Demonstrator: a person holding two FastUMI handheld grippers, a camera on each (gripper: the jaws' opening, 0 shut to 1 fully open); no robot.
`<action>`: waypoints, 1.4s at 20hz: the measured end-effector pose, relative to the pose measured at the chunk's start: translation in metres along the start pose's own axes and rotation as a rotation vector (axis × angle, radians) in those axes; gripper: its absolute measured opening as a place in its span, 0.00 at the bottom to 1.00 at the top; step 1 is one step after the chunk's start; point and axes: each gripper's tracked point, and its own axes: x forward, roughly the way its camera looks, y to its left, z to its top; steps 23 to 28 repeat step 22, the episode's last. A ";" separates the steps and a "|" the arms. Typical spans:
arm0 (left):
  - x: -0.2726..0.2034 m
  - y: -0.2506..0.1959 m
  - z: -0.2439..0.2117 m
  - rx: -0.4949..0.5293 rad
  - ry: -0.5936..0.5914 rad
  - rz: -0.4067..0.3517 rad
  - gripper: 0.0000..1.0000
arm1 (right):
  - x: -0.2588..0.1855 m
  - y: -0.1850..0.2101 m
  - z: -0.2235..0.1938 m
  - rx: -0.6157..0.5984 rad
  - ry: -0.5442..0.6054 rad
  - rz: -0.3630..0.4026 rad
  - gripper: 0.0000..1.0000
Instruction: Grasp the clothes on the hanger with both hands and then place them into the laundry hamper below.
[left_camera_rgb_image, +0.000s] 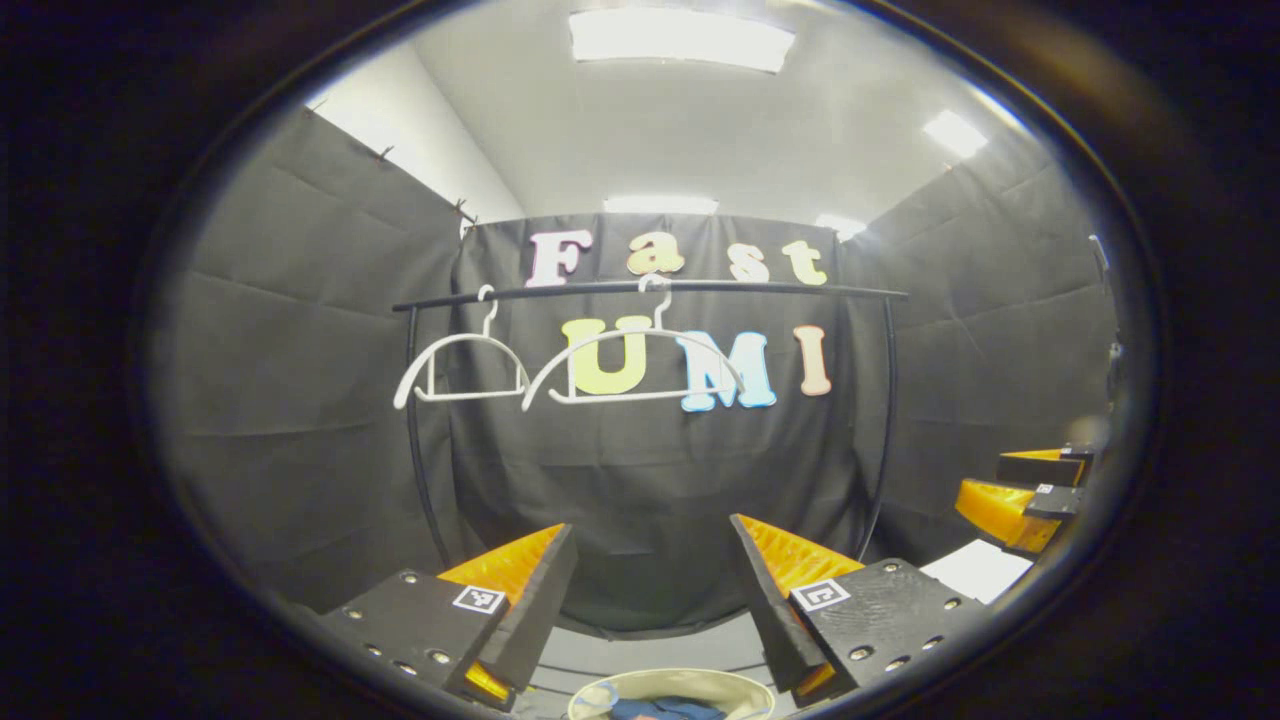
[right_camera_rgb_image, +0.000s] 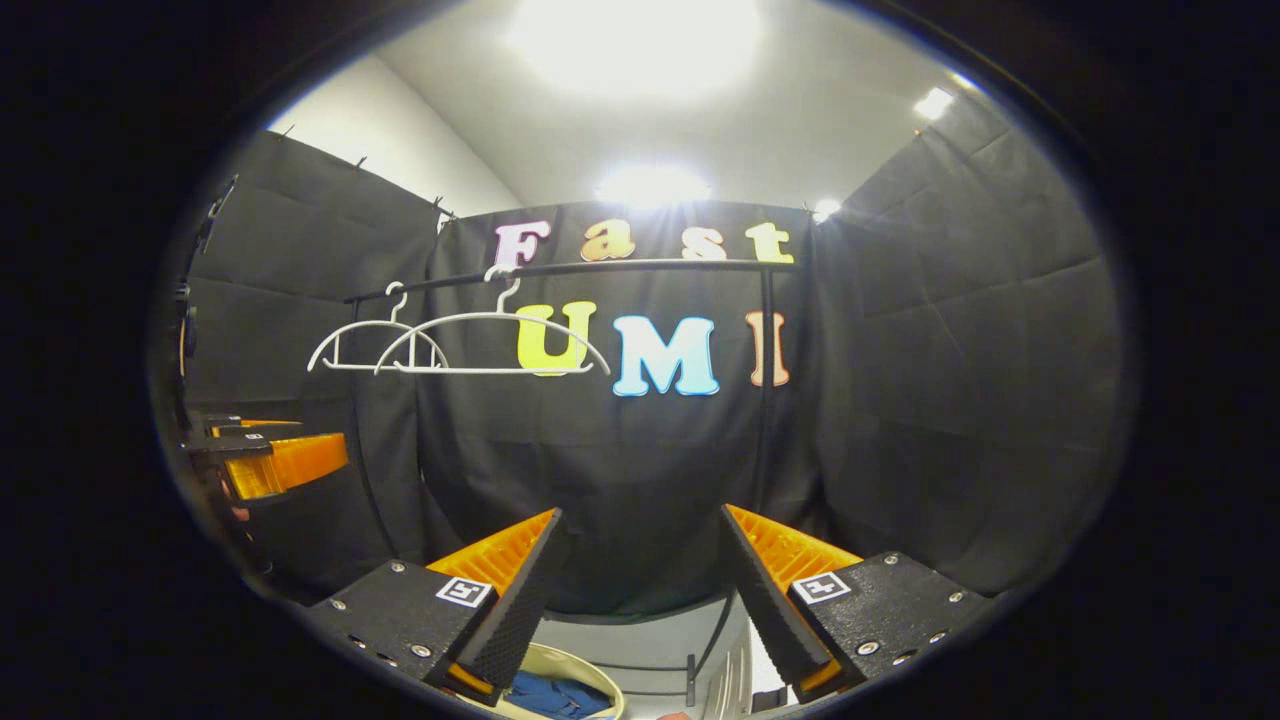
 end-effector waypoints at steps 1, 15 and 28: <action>-0.005 -0.001 0.002 0.007 -0.007 0.004 0.94 | -0.005 -0.010 0.004 -0.004 -0.008 -0.009 0.93; -0.039 -0.010 0.037 0.015 -0.096 0.055 0.94 | -0.049 -0.072 0.018 0.021 -0.051 -0.086 0.92; -0.044 -0.009 0.038 0.036 -0.110 0.057 0.94 | -0.048 -0.067 0.017 0.036 -0.054 -0.072 0.94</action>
